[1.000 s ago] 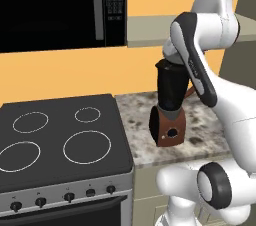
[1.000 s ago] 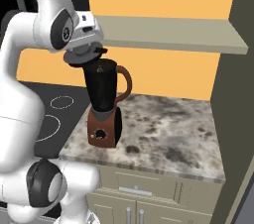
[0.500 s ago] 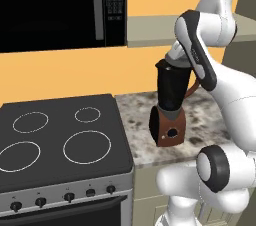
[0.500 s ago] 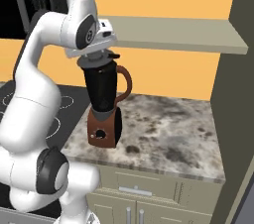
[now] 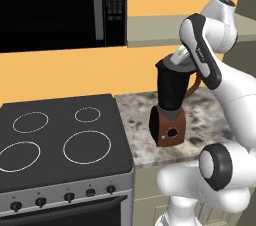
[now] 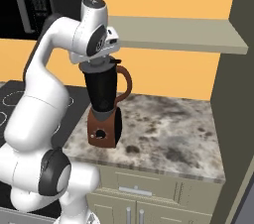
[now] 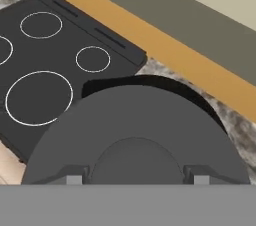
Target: Open the blender lid, put the banana in the blender, close the lid, and start the blender.
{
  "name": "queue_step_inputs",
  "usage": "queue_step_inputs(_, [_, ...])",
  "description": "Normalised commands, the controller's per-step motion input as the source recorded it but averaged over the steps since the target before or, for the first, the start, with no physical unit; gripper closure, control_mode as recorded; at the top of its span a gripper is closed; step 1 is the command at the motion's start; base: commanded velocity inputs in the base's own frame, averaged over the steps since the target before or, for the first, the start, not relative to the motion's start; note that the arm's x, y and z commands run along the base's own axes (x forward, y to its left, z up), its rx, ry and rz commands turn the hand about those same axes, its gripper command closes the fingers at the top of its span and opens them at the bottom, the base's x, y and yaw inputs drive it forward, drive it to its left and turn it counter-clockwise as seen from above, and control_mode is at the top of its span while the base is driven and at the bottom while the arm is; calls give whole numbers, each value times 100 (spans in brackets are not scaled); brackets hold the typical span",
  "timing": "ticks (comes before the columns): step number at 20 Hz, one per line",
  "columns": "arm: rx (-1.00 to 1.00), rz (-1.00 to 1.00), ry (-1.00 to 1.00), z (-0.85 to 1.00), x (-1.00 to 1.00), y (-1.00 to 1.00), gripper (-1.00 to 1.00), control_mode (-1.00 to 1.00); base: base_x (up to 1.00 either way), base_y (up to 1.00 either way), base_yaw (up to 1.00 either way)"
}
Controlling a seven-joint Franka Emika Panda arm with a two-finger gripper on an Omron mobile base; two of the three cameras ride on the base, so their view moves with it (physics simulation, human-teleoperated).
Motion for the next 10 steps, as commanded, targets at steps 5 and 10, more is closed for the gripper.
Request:
queue_step_inputs(5, [4,4,-1,0,41,0,100,-100,0,0,0])
queue_step_inputs(10, [1,0,-1,-1,35,0,100,-100,0,0,0])
